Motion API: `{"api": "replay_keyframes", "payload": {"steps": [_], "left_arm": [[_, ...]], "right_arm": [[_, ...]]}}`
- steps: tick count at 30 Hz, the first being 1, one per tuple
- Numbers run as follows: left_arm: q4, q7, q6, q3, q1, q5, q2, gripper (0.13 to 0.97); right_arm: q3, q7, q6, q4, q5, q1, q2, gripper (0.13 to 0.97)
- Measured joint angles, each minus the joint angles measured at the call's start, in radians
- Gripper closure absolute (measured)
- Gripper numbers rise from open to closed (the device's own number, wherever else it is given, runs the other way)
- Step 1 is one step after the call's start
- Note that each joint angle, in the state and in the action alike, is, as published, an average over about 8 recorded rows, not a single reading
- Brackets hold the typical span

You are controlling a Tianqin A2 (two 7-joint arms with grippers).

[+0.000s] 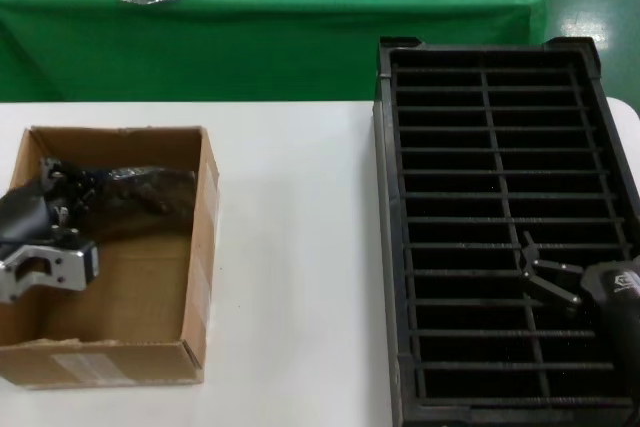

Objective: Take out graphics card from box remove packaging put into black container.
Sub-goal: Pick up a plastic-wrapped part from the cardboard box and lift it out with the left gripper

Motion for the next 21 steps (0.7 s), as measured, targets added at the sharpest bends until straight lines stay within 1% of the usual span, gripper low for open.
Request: {"api": "replay_keyframes", "payload": {"steps": [3,7,10,13,17,19,21], "left_arm": [[-0.106,-0.071,0.018,-0.059,0.052,0.065,-0.025,0.957],[-0.258,-0.158,0.044,-0.152,0.131,0.147,-0.049,0.957],[-0.357,-0.203,0.06,-0.215,0.183,0.19,-0.055,0.957],[-0.445,-0.237,0.074,-0.269,0.226,0.222,-0.053,0.957],[-0.542,-0.268,0.089,-0.319,0.276,0.247,-0.046,0.957],[-0.581,-0.277,0.093,-0.334,0.298,0.251,-0.042,0.957],[-0.614,-0.28,0.093,-0.339,0.319,0.248,-0.037,0.957]], "right_arm": [[0.0,0.0,0.0,0.0,0.0,0.0,0.0,0.129],[0.0,0.0,0.0,0.0,0.0,0.0,0.0,0.129],[0.0,0.0,0.0,0.0,0.0,0.0,0.0,0.129],[0.0,0.0,0.0,0.0,0.0,0.0,0.0,0.129],[0.0,0.0,0.0,0.0,0.0,0.0,0.0,0.129],[0.0,0.0,0.0,0.0,0.0,0.0,0.0,0.129],[0.0,0.0,0.0,0.0,0.0,0.0,0.0,0.129]]}}
